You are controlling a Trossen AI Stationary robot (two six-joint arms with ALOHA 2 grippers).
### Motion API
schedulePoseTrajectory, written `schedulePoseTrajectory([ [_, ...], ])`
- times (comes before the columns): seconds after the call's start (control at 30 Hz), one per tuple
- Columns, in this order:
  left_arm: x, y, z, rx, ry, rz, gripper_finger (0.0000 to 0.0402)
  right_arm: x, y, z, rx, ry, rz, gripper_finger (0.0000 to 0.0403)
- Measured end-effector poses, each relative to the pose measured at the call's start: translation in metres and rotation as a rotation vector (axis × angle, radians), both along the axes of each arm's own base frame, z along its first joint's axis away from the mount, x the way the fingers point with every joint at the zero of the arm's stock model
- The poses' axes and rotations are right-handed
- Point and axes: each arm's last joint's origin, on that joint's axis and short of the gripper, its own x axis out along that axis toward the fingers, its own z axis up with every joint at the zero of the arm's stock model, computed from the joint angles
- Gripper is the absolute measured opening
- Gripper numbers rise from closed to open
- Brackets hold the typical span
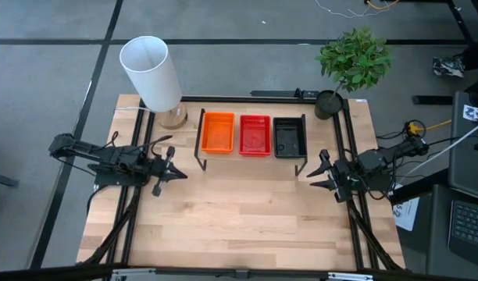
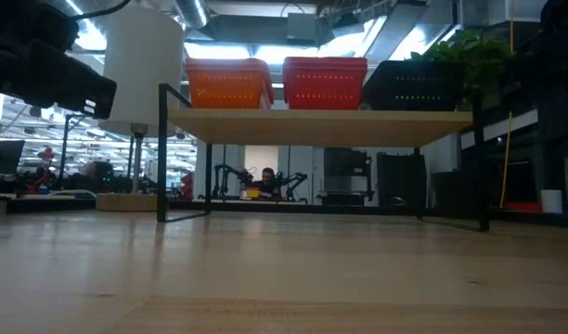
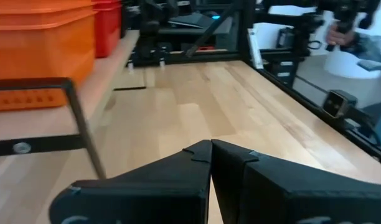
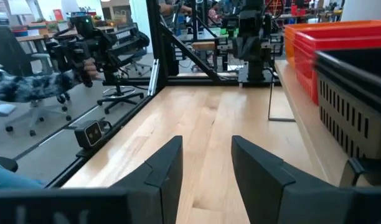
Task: Stack baskets on shelf by color
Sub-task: Return to Home Position
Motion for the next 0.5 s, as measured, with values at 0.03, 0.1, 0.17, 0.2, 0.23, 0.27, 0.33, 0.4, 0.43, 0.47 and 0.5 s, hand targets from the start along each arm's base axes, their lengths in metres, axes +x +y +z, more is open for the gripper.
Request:
schedulePoseTrajectory([
  [0.03,0.0001,0.0004,-0.0001,-0.007,0.002,0.013,0.0000,0.0000,0.0000,-0.0007,0.001,0.007,0.000,0.0136],
  [0.1,0.0001,0.0008,-0.0002,-0.008,0.003,0.029,0.0000,0.0000,0.0000,-0.0017,0.013,0.021,-0.001,0.0136],
  [0.17,0.0001,0.0008,-0.0002,-0.008,0.003,0.029,0.0000,0.0001,0.0000,-0.0018,0.058,0.034,-0.004,0.0136],
  [0.2,0.0001,0.0008,-0.0003,-0.008,0.004,0.029,0.0000,0.0001,0.0000,-0.0019,0.074,0.039,-0.006,0.0136],
  [0.23,0.0001,0.0008,-0.0003,-0.008,0.004,0.029,0.0000,0.0001,0.0000,-0.0018,0.082,0.041,-0.007,0.0136],
  [0.27,0.0001,0.0008,-0.0003,-0.008,0.004,0.029,0.0000,0.0001,0.0000,-0.0019,0.094,0.044,-0.007,0.0136],
  [0.33,0.0001,0.0008,-0.0003,-0.009,0.005,0.029,0.0000,0.0001,0.0000,-0.0019,0.098,0.045,-0.007,0.0136],
  [0.4,0.0001,0.0008,-0.0003,-0.009,0.005,0.030,0.0000,0.0001,0.0000,-0.0019,0.098,0.045,-0.008,0.0136],
  [0.43,0.0001,0.0008,-0.0003,-0.010,0.005,0.030,0.0000,0.0001,0.0000,-0.0019,0.098,0.045,-0.008,0.0136],
  [0.47,0.0001,0.0008,-0.0003,-0.010,0.005,0.030,0.0000,0.0001,0.0000,-0.0019,0.098,0.045,-0.008,0.0136],
  [0.5,0.0001,0.0008,-0.0003,-0.010,0.005,0.030,0.0000,0.0001,0.0000,-0.0019,0.098,0.045,-0.008,0.0136],
])
